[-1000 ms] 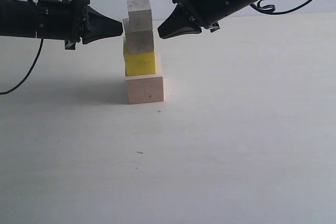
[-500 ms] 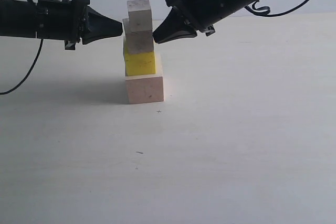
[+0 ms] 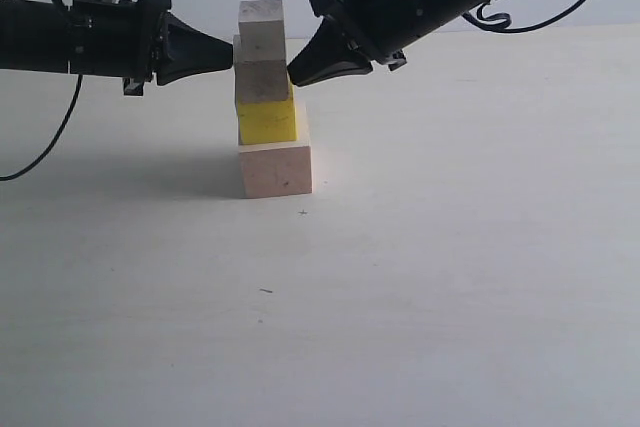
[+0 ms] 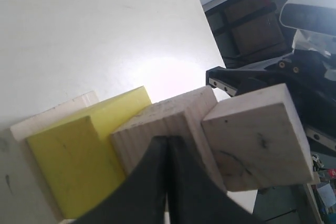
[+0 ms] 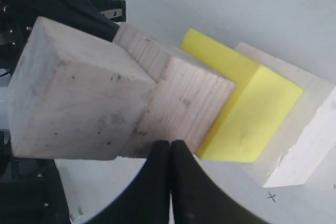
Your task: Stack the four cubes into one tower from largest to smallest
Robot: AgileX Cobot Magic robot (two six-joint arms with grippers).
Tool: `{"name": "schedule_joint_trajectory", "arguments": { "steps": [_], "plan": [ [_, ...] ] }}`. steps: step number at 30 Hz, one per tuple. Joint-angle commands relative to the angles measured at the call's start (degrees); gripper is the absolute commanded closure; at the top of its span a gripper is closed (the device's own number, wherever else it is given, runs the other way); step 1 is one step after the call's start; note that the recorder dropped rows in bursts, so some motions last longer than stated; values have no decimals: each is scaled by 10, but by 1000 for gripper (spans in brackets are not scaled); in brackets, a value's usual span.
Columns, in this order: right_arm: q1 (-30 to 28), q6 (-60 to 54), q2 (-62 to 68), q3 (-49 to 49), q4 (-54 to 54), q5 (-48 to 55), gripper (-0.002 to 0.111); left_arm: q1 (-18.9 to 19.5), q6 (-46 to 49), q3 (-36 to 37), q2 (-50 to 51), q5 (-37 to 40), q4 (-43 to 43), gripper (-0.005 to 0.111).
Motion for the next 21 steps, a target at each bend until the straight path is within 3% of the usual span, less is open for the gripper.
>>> {"name": "schedule_joint_trajectory", "arguments": {
  "steps": [1, 21],
  "plan": [
    [1, 2, -5, -3, -9, -8, 108, 1, -1, -3, -1, 8, -6, 107],
    [-7, 3, -59, -3, -17, -34, 108, 3, -2, -3, -29, 36, -6, 107]
  ]
}}
